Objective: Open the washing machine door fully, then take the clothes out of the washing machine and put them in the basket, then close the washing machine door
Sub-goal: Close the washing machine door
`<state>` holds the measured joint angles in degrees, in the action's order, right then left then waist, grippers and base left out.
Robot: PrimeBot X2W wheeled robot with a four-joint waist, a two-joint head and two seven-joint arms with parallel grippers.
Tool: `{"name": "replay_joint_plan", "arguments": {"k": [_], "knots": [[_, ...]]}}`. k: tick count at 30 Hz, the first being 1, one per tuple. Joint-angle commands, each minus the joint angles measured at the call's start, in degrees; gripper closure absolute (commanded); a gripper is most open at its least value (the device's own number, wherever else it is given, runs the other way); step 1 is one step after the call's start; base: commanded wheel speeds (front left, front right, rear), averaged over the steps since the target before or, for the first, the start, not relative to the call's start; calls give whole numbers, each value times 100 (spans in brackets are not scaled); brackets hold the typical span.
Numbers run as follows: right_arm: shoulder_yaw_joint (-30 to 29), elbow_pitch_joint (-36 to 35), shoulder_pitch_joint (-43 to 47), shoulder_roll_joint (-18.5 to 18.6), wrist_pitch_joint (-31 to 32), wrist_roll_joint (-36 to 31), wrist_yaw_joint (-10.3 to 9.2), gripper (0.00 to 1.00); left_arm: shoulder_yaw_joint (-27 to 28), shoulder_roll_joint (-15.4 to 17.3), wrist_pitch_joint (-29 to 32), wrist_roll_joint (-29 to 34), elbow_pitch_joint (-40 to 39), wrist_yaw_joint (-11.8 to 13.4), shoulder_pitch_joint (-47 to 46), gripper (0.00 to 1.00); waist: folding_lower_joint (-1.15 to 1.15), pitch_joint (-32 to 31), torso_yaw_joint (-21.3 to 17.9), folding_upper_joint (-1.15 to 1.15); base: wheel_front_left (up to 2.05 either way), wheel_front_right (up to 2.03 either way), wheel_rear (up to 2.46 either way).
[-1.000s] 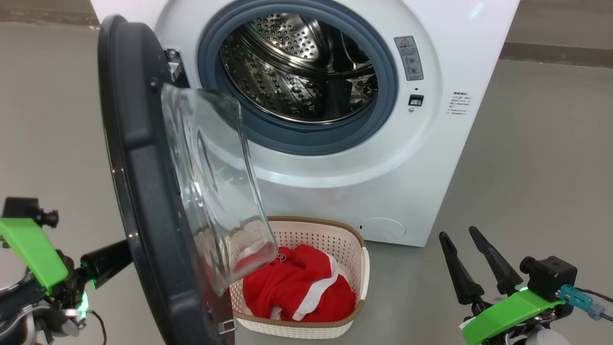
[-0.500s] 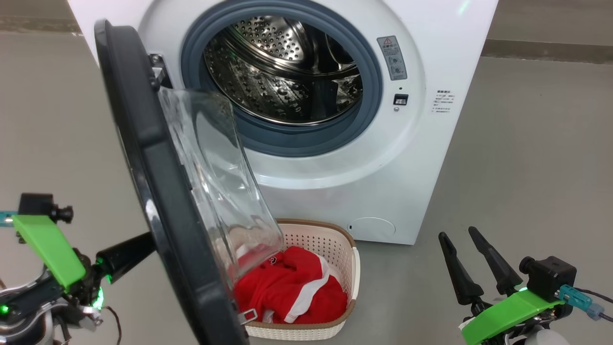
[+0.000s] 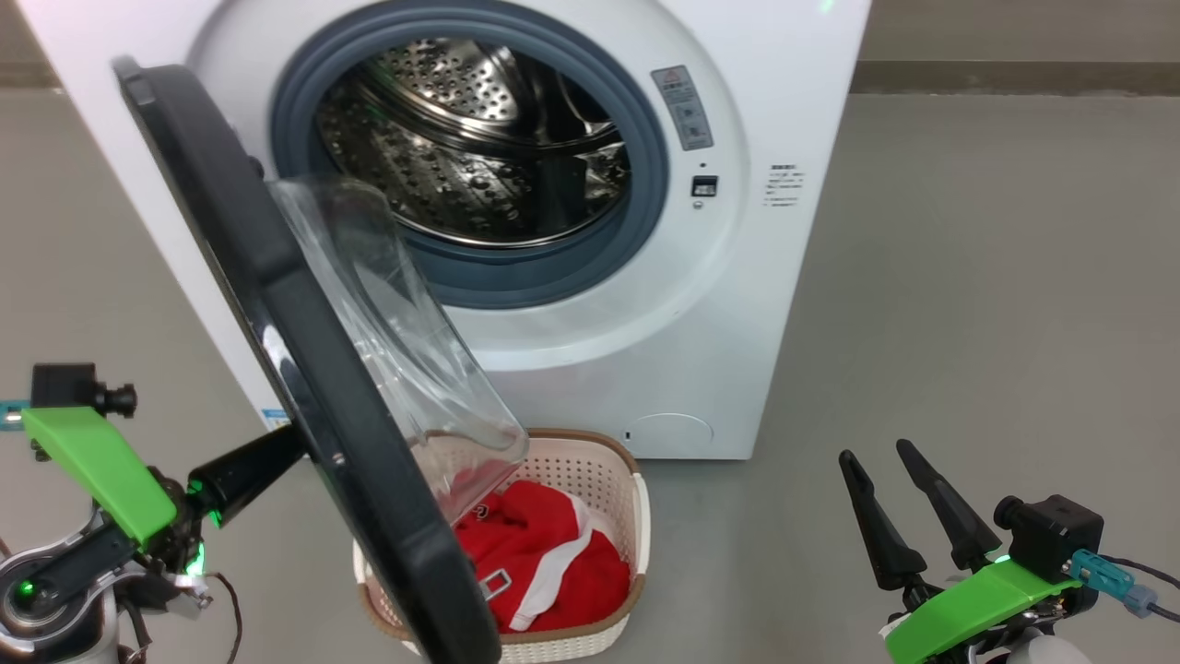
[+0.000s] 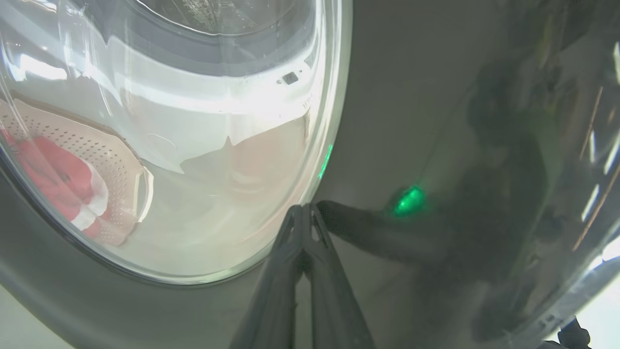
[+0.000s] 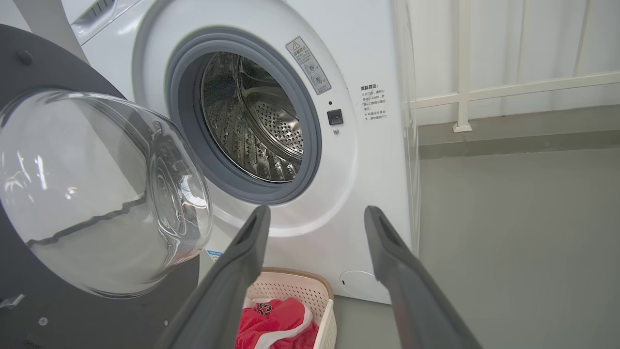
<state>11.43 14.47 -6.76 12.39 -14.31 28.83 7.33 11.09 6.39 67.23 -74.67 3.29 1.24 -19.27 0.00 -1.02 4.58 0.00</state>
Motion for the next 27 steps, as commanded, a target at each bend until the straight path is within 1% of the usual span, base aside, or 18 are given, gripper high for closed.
{"name": "replay_joint_plan", "arguments": {"k": [1,6,14,20,27], "knots": [[113,-141,-52,50,-69,9,16,0,132,41,-4,-4,-158,-109,-352,100,0,-4,-170,0,0,0,0],[118,-135,-42,58,-69,2,16,0,101,4,-70,13,-169,-188,-386,100,0,-11,-424,0,0,0,0],[104,-125,-75,97,-69,33,16,0,70,-61,-339,134,-159,-340,-503,100,0,26,-815,0,0,0,0],[78,-146,-58,81,-69,0,16,0,155,-75,-682,297,-68,-436,-616,100,0,42,-1123,0,0,0,0],[115,-133,-92,103,-69,32,16,0,182,-64,-1132,559,165,-637,-769,100,0,67,-1422,0,0,0,0]]}}
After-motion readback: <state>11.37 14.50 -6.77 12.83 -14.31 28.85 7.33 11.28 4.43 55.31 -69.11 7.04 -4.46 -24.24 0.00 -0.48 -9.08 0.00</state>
